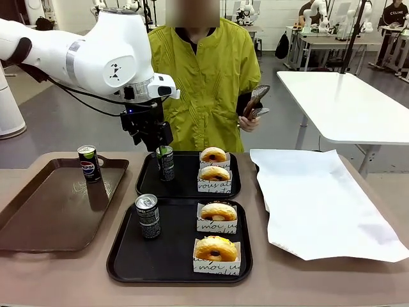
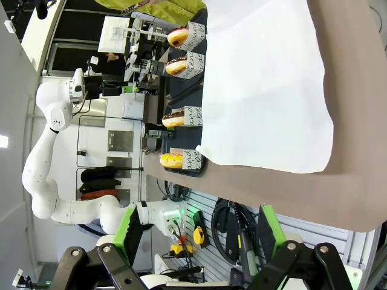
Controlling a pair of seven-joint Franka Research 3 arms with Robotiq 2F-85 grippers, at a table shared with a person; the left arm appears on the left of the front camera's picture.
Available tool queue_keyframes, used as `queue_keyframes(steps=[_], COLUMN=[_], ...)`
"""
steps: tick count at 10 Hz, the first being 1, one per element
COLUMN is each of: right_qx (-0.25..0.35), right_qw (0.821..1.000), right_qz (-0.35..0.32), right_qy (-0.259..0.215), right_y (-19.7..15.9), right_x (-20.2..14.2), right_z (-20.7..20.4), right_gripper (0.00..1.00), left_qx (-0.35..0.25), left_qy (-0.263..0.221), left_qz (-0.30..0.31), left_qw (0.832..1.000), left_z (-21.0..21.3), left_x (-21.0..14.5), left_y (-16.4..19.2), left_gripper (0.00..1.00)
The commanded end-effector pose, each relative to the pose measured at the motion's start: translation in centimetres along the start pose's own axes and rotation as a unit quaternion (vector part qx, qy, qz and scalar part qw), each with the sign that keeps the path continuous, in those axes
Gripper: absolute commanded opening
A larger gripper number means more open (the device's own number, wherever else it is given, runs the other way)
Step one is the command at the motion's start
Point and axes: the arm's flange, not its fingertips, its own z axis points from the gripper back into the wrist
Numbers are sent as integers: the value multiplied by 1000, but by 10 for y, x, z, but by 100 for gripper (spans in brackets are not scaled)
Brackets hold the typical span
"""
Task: Set up donuts and drinks on trays.
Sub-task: Pick up one Pepsi coke from the Handle tray and place it on the Flat Tray without a Pepsi coke.
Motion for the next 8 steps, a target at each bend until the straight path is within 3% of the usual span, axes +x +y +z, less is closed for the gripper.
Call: queue_keyframes(steps=[1,3,5,8], right_qx=[11,11,11,11], right_qw=[1000,1000,1000,1000], right_qz=[7,7,7,7], right_qy=[-5,-5,-5,-5], right_y=[0,0,0,0], right_x=[0,0,0,0], right_z=[-2,-2,-2,-2], right_gripper=[100,100,100,100], left_qx=[0,-67,-92,-68], left_qy=[0,18,7,31], left_qz=[0,19,33,62], left_qw=[1000,997,995,995], left_z=[0,35,44,53], left_x=[-1,-38,-112,-150], left_y=[0,48,84,148], left_gripper=[100,100,100,100])
